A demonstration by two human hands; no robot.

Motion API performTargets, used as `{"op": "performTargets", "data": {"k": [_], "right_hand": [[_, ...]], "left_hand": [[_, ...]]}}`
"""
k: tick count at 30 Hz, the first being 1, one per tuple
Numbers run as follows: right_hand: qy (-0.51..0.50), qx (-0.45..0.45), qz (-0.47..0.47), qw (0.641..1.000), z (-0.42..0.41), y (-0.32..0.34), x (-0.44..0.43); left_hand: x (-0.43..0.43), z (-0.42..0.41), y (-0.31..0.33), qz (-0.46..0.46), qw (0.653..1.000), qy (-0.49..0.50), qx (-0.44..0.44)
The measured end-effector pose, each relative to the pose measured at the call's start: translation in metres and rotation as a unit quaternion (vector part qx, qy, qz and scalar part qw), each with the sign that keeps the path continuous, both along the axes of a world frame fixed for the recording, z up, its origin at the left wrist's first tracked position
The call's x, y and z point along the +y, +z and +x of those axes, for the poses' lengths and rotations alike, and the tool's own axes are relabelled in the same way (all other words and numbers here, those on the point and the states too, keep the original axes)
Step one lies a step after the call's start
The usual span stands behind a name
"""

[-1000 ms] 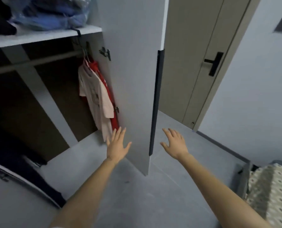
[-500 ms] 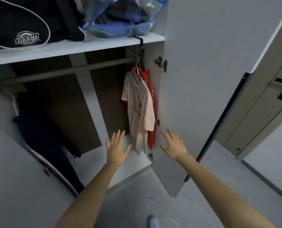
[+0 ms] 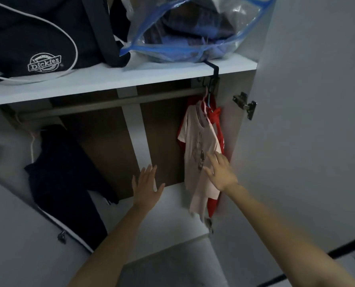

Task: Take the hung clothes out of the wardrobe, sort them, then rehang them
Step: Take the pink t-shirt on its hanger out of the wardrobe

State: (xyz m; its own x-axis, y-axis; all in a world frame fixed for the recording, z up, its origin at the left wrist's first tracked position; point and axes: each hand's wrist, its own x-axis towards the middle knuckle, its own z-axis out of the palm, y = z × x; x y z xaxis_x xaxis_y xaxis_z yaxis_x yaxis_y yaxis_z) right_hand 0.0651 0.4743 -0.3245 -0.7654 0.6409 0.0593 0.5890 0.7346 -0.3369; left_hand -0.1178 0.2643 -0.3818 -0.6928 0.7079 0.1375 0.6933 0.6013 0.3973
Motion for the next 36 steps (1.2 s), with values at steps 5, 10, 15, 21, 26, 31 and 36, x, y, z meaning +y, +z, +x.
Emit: {"op": "performTargets", "data": {"k": [5,10,15,21,26,31,36], "right_hand": [[-0.024,0.044,-0.001,0.999,-0.045,0.017,0.041],[-0.067,0.071,-0.022,0.995,-0.077,0.023,0.064],[-0.131,0.081,-0.036,0.987,-0.101,0.015,0.084],[-0.196,0.096,-0.036,0.975,-0.13,0.024,0.091],[-0.235,0.089,-0.032,0.967,-0.146,0.032,0.085],[-0.244,0.155,-0.045,0.956,-0.148,0.036,0.077],[-0.252,0.191,-0.046,0.948,-0.142,0.046,0.071]], "left_hand": [[0.018,-0.034,0.005,0.006,1.0,0.022,-0.005],[0.036,-0.067,-0.001,0.007,1.0,0.016,-0.009],[0.06,-0.1,-0.006,-0.004,1.0,-0.017,-0.022],[0.076,-0.137,-0.001,0.011,0.997,-0.065,-0.029],[0.081,-0.162,0.0,0.02,0.995,-0.09,-0.038],[0.084,-0.169,0.0,0.042,0.991,-0.116,-0.056],[0.089,-0.169,0.003,0.046,0.984,-0.165,-0.047]]}}
